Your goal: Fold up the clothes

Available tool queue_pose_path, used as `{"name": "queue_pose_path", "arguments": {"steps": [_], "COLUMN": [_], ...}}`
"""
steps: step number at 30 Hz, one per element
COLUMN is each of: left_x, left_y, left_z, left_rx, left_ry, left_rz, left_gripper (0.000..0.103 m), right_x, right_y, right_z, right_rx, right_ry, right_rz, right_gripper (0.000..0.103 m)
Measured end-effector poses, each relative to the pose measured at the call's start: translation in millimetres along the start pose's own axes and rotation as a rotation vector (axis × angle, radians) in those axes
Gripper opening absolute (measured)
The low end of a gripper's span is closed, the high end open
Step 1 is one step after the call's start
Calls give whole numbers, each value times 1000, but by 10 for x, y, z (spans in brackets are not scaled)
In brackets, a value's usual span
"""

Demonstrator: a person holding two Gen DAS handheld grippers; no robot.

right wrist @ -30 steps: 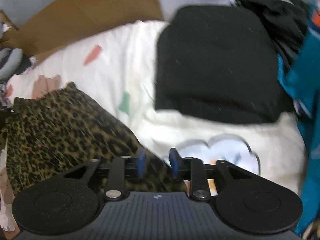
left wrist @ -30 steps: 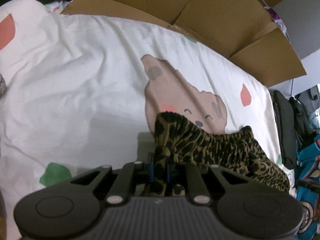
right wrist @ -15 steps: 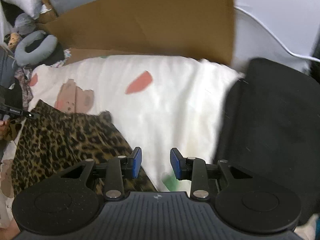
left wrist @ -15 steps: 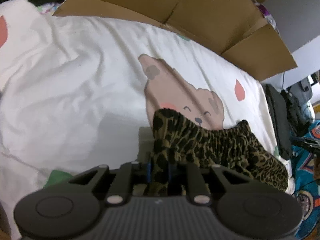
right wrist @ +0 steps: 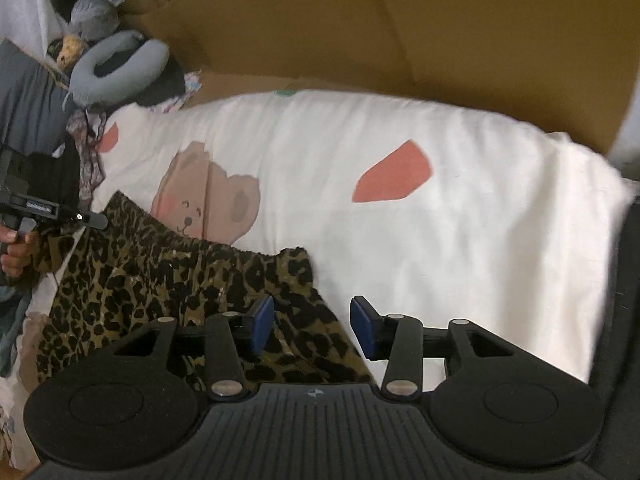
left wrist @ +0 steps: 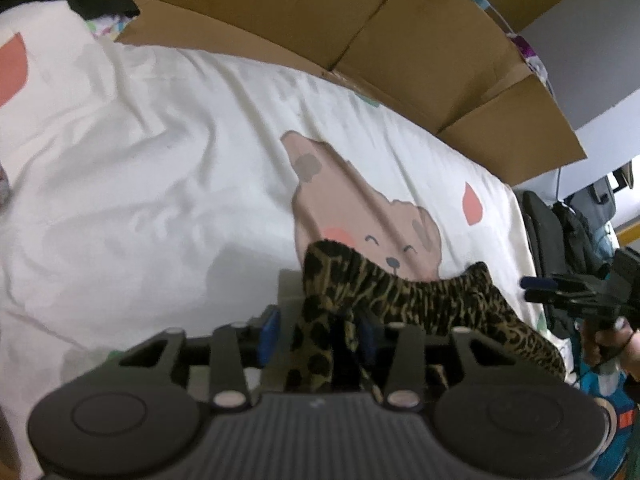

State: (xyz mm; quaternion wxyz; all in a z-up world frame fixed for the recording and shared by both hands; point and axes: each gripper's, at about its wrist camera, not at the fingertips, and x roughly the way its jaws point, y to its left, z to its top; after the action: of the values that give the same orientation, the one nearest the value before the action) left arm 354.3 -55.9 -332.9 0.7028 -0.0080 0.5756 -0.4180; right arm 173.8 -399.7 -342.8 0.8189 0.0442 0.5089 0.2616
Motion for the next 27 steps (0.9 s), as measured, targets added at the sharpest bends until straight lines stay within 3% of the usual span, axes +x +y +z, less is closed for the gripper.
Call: {"name": "queue_pose_path", "arguments": {"steps": [10, 17, 20, 22, 27], "left_x": [203, 323, 354, 341, 234], "left_y": [9, 43, 2, -16, -79], "left_z": [-101, -120, -115, -106, -37], "left_rx": [-20, -60, -40, -31, 5], "left_ry": [48, 54, 50, 51, 40], "left_rz": [-16, -34, -28, -24, -18], "left_gripper": [43, 33, 23, 19, 13], "right_x": [500, 662, 603, 563, 465], "right_y": [68, 185, 207, 222, 258], "right_z": [108, 176, 214, 239, 302], "right_rx": [-86, -167, -177, -184, -202], "right_ry": [106, 184, 172, 164, 143], "right_rz": [14, 44, 30, 21, -2], "right_gripper": [50, 51, 38, 17, 10]}}
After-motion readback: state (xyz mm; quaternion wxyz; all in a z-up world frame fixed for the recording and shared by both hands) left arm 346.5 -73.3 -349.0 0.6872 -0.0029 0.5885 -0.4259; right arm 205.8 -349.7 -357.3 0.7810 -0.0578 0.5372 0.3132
